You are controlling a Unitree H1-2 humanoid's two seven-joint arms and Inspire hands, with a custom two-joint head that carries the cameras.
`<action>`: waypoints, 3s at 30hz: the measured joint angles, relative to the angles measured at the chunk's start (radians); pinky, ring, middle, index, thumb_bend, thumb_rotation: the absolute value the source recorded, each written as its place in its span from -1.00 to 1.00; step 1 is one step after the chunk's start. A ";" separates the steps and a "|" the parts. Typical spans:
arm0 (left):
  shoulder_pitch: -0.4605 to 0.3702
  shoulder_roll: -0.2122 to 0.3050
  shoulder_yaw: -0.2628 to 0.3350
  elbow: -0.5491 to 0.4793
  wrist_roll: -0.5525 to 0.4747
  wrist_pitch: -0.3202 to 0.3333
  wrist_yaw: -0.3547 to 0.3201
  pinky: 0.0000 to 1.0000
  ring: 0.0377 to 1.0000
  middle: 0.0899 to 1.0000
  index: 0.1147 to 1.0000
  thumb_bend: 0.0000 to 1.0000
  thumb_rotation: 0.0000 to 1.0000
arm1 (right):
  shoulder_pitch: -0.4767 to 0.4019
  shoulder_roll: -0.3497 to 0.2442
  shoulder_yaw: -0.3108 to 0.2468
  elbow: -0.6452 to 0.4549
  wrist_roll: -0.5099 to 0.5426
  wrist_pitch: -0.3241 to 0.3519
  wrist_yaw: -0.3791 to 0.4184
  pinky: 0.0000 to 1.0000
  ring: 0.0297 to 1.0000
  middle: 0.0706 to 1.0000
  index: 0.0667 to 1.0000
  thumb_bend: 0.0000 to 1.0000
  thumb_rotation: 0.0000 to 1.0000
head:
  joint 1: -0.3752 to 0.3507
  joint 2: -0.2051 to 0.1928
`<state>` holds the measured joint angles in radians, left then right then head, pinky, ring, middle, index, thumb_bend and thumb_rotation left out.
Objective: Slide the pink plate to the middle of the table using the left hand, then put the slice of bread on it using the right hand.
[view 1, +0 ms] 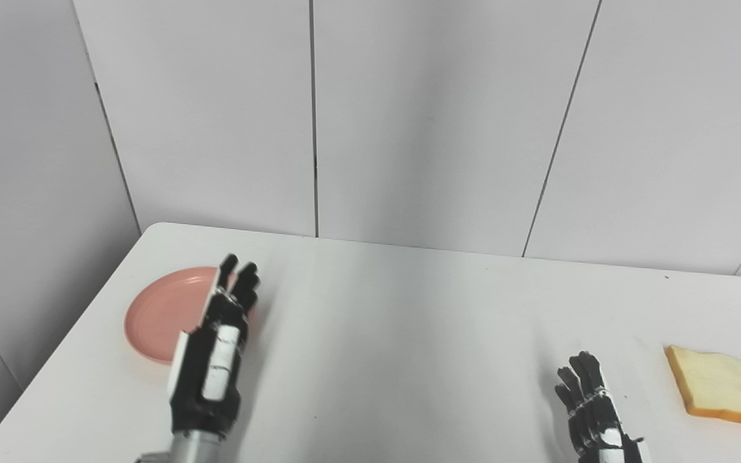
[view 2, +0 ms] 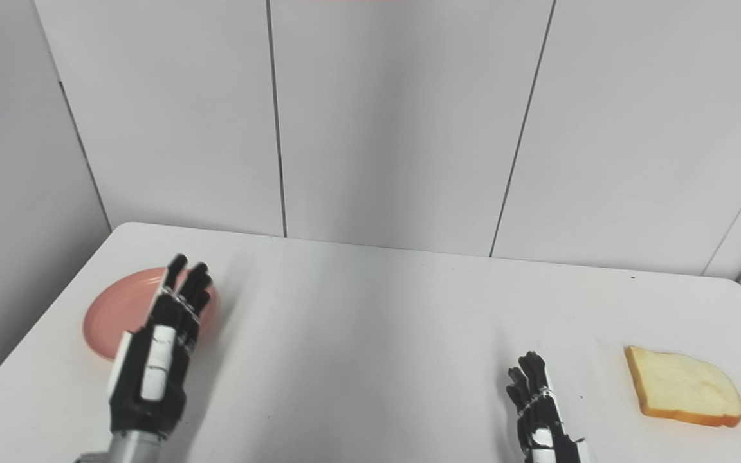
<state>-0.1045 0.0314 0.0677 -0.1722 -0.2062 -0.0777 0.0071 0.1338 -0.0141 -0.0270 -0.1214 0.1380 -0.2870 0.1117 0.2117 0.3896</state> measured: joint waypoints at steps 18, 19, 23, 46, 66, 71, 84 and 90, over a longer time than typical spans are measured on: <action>-0.233 0.190 0.139 0.073 -0.127 0.065 -0.059 0.50 0.62 0.61 0.44 0.68 0.55 | 0.001 0.000 0.001 -0.002 0.002 0.000 -0.003 0.89 0.87 0.91 0.89 0.67 0.95 | 0.003 0.006; -0.242 0.199 0.144 0.091 -0.129 0.066 -0.063 0.50 0.62 0.61 0.43 0.68 0.55 | 0.001 0.000 0.001 -0.002 0.002 0.000 -0.003 0.89 0.87 0.91 0.89 0.67 0.95 | 0.005 0.005; -0.273 0.237 0.167 0.162 -0.144 0.062 -0.085 0.49 0.63 0.63 0.47 0.66 0.60 | 0.001 0.000 0.001 -0.002 0.001 0.000 -0.007 0.89 0.87 0.91 0.89 0.67 0.95 | 0.002 0.005; -0.451 0.369 0.246 0.744 -0.136 -0.094 -0.177 0.57 0.67 0.69 0.65 0.62 0.53 | 0.000 0.000 0.004 -0.001 0.001 0.000 -0.006 0.87 0.85 0.88 0.88 0.61 0.96 | -0.006 0.003; -0.531 0.390 0.262 1.209 -0.093 -0.307 -0.147 0.61 0.68 0.68 0.64 0.56 0.49 | 0.001 0.000 0.004 -0.002 -0.003 0.000 -0.009 0.85 0.84 0.86 0.87 0.64 0.95 | -0.012 0.008; -0.536 0.391 0.257 1.225 -0.081 -0.321 -0.134 0.60 0.67 0.67 0.62 0.50 0.50 | 0.001 0.000 0.004 -0.002 -0.003 0.000 -0.008 0.87 0.85 0.87 0.88 0.63 0.95 | -0.014 0.005; -0.539 0.388 0.237 1.284 -0.076 -0.357 -0.167 0.54 0.65 0.64 0.63 0.78 0.48 | 0.002 0.000 0.004 -0.002 -0.008 0.000 -0.009 0.84 0.83 0.84 0.87 0.53 0.96 | -0.031 0.008; -0.544 0.377 0.230 1.281 -0.078 -0.357 -0.207 0.56 0.69 0.66 0.65 0.84 0.46 | 0.002 0.000 0.004 -0.002 -0.012 0.000 -0.009 0.82 0.82 0.85 0.86 0.54 0.95 | -0.035 0.009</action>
<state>-0.6487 0.4084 0.2982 1.1083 -0.2844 -0.4350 -0.2002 0.1359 -0.0139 -0.0225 -0.1237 0.1260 -0.2870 0.1029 0.1764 0.3988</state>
